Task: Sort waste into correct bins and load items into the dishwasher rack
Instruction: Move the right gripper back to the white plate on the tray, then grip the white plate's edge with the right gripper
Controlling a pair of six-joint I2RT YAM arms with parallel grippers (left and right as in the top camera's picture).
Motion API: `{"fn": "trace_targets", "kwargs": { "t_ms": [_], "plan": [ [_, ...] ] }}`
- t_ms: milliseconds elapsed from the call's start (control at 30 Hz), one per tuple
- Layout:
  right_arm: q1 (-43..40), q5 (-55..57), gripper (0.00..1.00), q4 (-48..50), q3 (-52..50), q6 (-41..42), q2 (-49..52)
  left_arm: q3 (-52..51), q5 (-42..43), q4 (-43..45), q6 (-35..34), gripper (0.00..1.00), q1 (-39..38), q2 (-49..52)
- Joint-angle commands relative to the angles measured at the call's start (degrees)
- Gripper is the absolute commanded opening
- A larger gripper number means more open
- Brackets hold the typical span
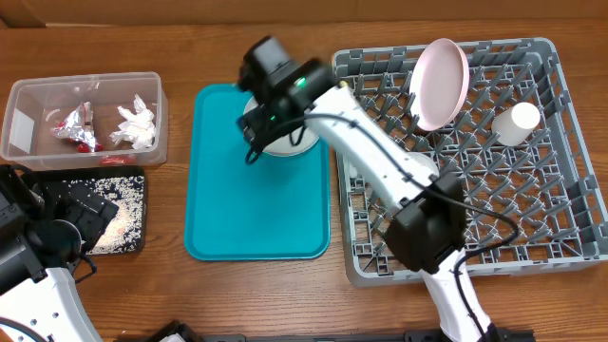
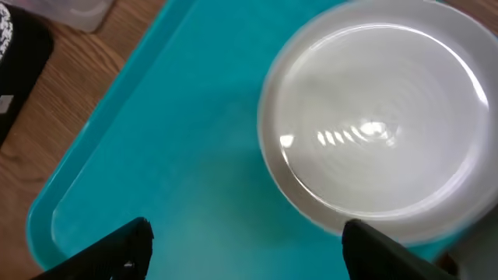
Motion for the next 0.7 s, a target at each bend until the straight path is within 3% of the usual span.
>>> {"fn": "trace_targets", "kwargs": {
  "t_ms": [0,133,400,533,667],
  "plan": [
    [0.4,3.1,0.79,3.0,-3.8,-0.6,1.9,-0.2,-0.6,0.0,-0.8,1.0,0.4,0.1],
    [0.5,3.1,0.73,8.0,-7.9,0.5,2.0,-0.2,-0.6,0.0,-0.8,1.0,0.4,0.1],
    [0.5,4.3,0.74,14.2,-14.2,2.9,2.0,-0.2,-0.6,0.0,-0.8,1.0,0.4,0.1],
    [0.3,12.5,0.75,13.6,-14.3,15.4,1.9,-0.2,-0.6,0.0,-0.8,1.0,0.4,0.1],
    [0.3,12.6,0.75,10.4,-13.2,25.5,1.9,-0.2,-0.6,0.0,-0.8,1.0,0.4,0.1]
  ]
}}
